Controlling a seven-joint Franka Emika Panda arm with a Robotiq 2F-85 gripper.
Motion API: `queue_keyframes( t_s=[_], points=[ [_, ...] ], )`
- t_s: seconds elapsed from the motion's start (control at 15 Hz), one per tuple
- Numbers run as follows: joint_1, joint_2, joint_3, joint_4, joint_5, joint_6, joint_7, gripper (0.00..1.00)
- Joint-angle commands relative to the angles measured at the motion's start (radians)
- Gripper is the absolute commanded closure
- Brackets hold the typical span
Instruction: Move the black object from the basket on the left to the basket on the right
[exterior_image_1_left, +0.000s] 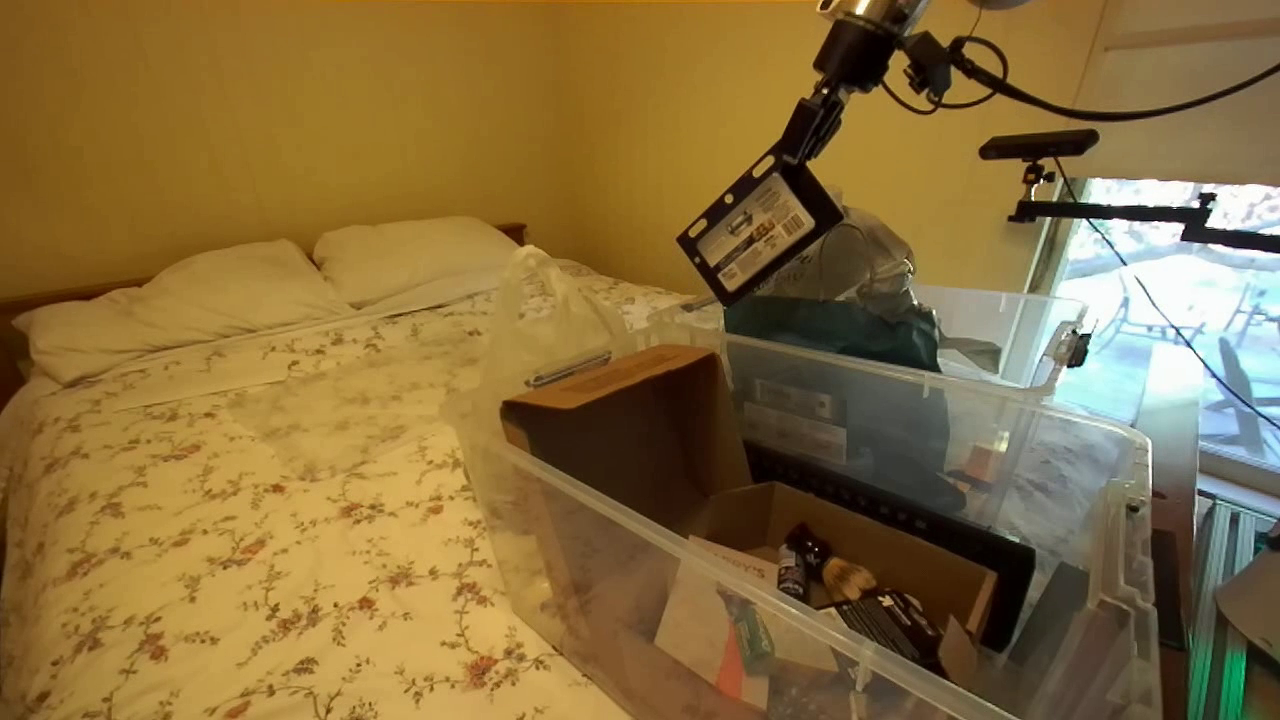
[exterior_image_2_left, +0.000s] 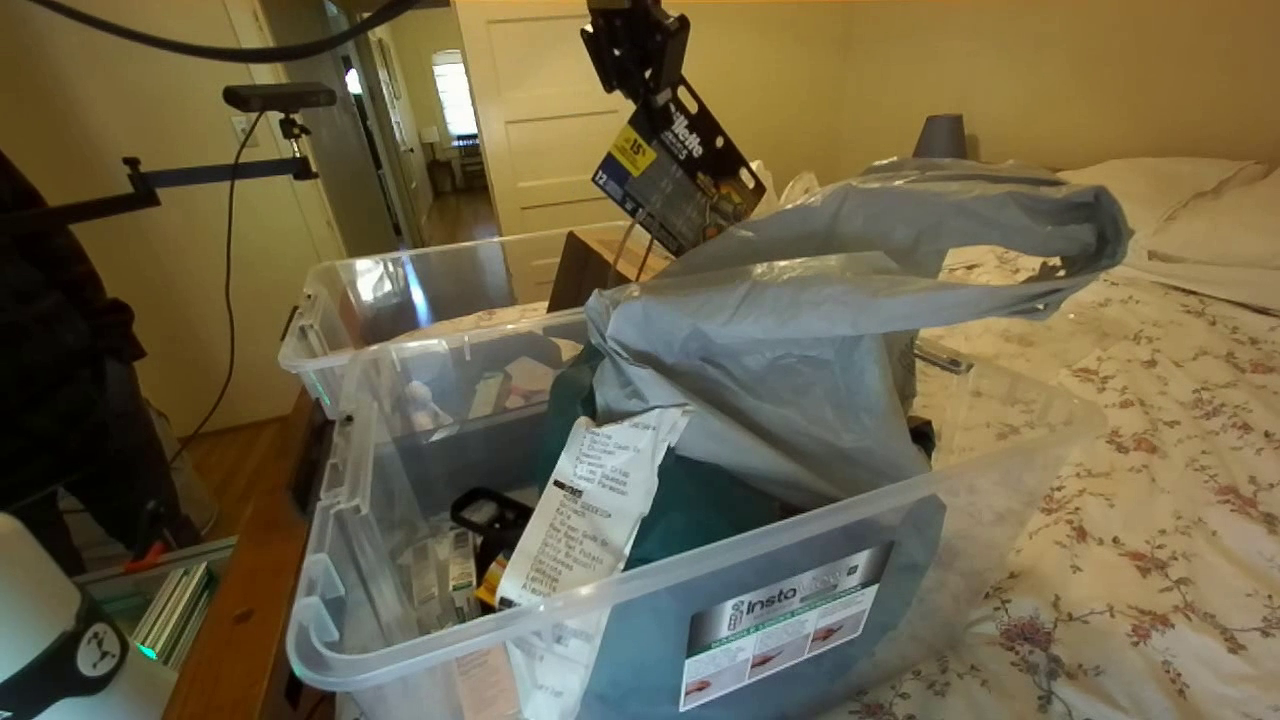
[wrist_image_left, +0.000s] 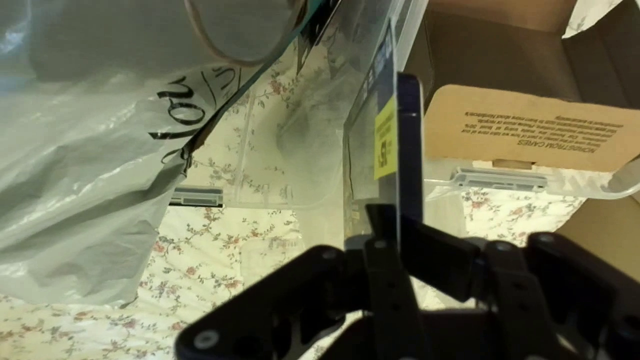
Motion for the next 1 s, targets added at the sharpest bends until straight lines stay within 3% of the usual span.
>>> queue_keyframes(
  t_s=[0.0,0.2,0.4,0.53,0.93],
  points=[
    [-0.010,0.007,0.010,0.006,0.004,-0.009,0.000,0.99],
    [-0.032,0.054,0.021,0.005,-0.075,0.113,0.078,0.99],
    [-0.047,0.100,0.021,0.012,-0.141,0.165,0.131,0.99],
    [-0.053,0.126,0.021,0.021,-0.200,0.110,0.151,0.99],
    [-0.038,0.182,0.029,0.053,-0.148,-0.056,0.099,0.99]
  ],
)
